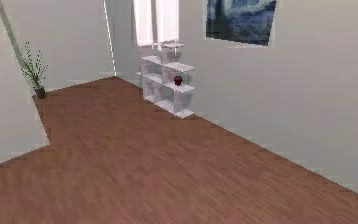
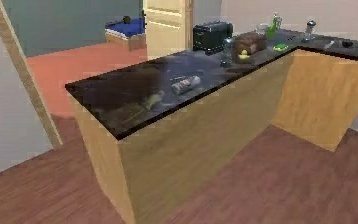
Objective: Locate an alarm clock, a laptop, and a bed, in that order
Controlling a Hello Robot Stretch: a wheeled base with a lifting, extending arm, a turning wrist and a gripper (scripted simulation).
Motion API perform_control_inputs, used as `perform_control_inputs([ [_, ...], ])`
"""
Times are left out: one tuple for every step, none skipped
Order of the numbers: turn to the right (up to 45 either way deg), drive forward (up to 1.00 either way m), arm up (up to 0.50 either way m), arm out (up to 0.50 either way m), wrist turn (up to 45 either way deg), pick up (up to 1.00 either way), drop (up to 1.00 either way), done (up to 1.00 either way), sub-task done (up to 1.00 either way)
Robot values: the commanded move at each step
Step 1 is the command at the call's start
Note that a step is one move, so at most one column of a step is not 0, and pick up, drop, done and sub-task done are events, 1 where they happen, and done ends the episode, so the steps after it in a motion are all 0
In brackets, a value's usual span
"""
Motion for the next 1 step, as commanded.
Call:
perform_control_inputs([
  [3.0, 0.00, 0.00, 0.00, 0.0, 0.00, 0.00, 0.00, 0.00],
])
